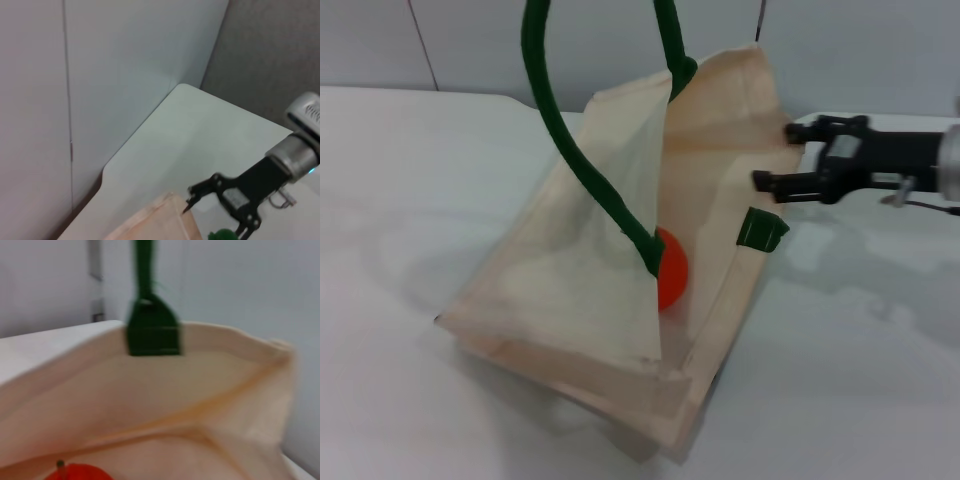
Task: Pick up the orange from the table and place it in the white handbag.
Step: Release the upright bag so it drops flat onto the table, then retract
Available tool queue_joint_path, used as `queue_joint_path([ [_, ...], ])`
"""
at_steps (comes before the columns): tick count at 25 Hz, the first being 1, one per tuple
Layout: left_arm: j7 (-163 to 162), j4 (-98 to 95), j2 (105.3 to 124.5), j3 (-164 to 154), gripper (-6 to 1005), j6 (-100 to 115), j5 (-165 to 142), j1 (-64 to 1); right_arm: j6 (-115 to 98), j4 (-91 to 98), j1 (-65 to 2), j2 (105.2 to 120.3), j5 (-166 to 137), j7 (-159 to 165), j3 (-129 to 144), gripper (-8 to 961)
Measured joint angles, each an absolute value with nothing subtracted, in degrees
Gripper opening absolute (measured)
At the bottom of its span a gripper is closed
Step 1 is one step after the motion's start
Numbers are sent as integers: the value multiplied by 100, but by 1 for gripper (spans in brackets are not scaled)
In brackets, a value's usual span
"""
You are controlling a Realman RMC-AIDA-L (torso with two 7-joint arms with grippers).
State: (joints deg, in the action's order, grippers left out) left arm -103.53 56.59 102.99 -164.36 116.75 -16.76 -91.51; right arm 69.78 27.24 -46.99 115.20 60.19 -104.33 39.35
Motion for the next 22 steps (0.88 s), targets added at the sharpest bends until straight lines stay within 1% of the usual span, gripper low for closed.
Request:
queue_joint_path([
  [6, -10355, 5660, 10300, -16436, 142, 11663, -1502, -8910, 7302, 2943, -4225, 11347, 6354, -10418, 3667, 894],
  [10, -10357, 5616, 10354, -16435, 142, 11638, -1175, -8622, 7247, 2965, -4069, 11308, 6410, -10432, 3059, 894],
  [13, -10363, 5304, 10332, -16436, 141, 11573, -939, -8400, 7049, 2945, -4039, 11324, 6411, -10440, 2438, 894],
  [17, -10466, 5023, 10286, -16436, 175, 11324, -852, -8283, 6877, 2931, -4019, 11419, 6411, -10600, 1910, 894],
  [22, -10670, 5027, 10326, -16426, 217, 11044, -836, -8259, 6871, 2922, -4008, 11501, 6409, -10812, 1586, 894],
])
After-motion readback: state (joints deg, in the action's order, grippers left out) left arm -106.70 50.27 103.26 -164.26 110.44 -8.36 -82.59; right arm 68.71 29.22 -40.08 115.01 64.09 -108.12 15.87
